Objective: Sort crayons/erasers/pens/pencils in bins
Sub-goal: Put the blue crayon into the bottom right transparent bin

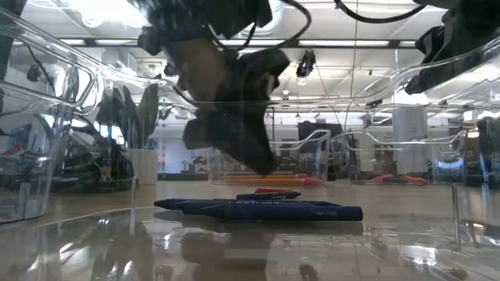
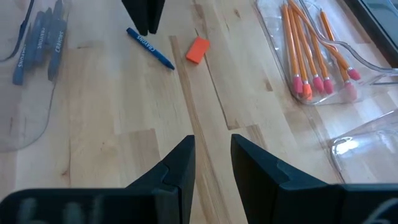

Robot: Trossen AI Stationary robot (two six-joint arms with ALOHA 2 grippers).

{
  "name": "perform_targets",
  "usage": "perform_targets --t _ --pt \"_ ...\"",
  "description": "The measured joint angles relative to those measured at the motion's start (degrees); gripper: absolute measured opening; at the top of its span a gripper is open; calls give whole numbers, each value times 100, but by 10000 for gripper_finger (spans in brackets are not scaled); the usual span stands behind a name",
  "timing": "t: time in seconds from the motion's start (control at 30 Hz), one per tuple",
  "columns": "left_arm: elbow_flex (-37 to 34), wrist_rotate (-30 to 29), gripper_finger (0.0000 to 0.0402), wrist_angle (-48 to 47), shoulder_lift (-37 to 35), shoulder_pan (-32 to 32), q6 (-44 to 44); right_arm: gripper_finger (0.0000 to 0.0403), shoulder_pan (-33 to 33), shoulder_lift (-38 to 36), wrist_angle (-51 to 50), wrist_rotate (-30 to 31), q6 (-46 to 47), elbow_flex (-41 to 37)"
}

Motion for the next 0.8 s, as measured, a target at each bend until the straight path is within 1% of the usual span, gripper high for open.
perform_targets --t 0.1,0.37,0.63,0.8 --pt "22 4 54 123 84 3 -14 96 0 0 2 0 0 0" --pt "9 5 107 112 169 33 42 96 0 0 15 0 0 0" --pt "0 13 111 154 374 37 639 96 0 0 40 1 0 0" --pt "-2 -30 111 180 447 33 1374 95 0 0 52 2 0 0"
